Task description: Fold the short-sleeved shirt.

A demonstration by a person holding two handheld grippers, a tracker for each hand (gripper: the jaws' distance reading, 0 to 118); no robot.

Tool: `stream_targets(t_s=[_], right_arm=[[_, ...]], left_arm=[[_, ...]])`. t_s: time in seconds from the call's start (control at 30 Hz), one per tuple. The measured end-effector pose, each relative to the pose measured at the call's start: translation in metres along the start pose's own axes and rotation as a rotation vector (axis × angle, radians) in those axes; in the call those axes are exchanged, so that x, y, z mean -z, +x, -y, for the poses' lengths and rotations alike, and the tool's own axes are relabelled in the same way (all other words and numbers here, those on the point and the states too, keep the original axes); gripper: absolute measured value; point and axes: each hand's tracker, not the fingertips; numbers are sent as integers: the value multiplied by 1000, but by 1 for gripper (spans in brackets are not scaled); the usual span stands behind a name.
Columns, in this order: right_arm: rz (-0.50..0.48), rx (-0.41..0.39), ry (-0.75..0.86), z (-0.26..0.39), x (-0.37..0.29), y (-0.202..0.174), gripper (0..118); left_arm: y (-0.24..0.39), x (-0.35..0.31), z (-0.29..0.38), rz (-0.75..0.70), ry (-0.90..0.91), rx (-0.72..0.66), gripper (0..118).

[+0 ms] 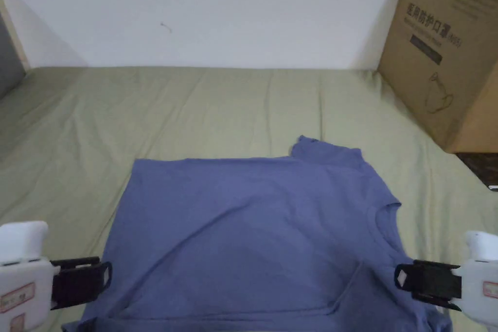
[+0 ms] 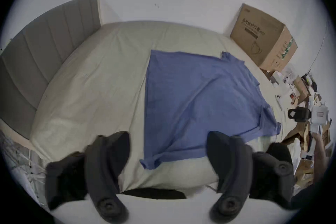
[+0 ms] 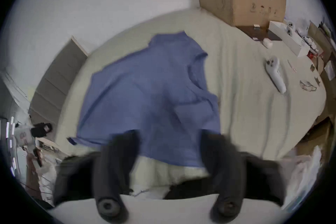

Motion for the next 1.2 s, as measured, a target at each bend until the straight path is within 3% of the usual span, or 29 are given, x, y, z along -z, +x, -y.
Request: stream_targets(t_s=[0.03, 0.07, 0.17, 0.33, 0.37, 0.43, 0.67, 0.7, 0.73, 0.77, 0.83, 0.87, 0.9, 1.0, 1.03, 1.07, 1.1, 1.13, 1.2], right_arm=[[-28, 3, 23, 0, -1, -5, 16], [-36, 0, 39, -1, -3, -9, 4], [-48, -66, 49, -3, -5, -17, 0], [-61, -79, 33, 0, -6, -23, 0], [-55, -75, 23, 2, -4, -21, 0], [-47, -67, -7, 6, 0, -17, 0], [-7, -43, -73, 19, 11, -5, 0], [4, -40, -80, 20, 13, -2, 0], [13, -37, -87, 19, 15, 1, 0], [22, -35, -89, 20, 15, 4, 0], [31, -27, -88, 19, 13, 10, 0], [30, -21, -89, 17, 15, 20, 0], [27, -19, -90, 15, 15, 26, 0], [77, -33, -105, 12, 15, 35, 0], [98, -35, -136, 10, 19, 38, 8], [123, -32, -192, 8, 27, 43, 59], [158, -37, -258, 9, 38, 48, 100], [175, -57, -312, 13, 52, 56, 115], [209, -104, -358, 19, 70, 68, 114]], left_arm=[[2, -1, -1, 26, 4, -17, 44], [4, -1, -1, 46, -3, -32, 6], [1, 10, 2, 46, -54, -11, 1], [-27, 55, 0, -51, -327, -31, 2], [-37, 68, 1, -22, -390, -19, 23], [-49, 90, 5, -58, -486, -31, 97], [-43, 127, 28, 16, -563, 43, 98], [-40, 130, 31, 60, -615, 39, 91], [-37, 132, 34, 63, -641, 59, 77], [-32, 128, 35, -42, -599, 168, 62], [-26, 114, 31, -2, -549, 173, 43], [-28, 105, 29, 32, -507, 117, 13], [-29, 97, 27, 48, -461, 72, 5], [-28, 68, 25, 55, -334, 25, 5], [-25, 61, 26, 50, -310, 32, 5], [-24, 58, 27, 47, -301, 33, 5], [-21, 54, 27, 44, -295, 32, 5], [-18, 52, 28, 46, -292, 31, 5], [-15, 50, 30, 35, -268, 34, 5]])
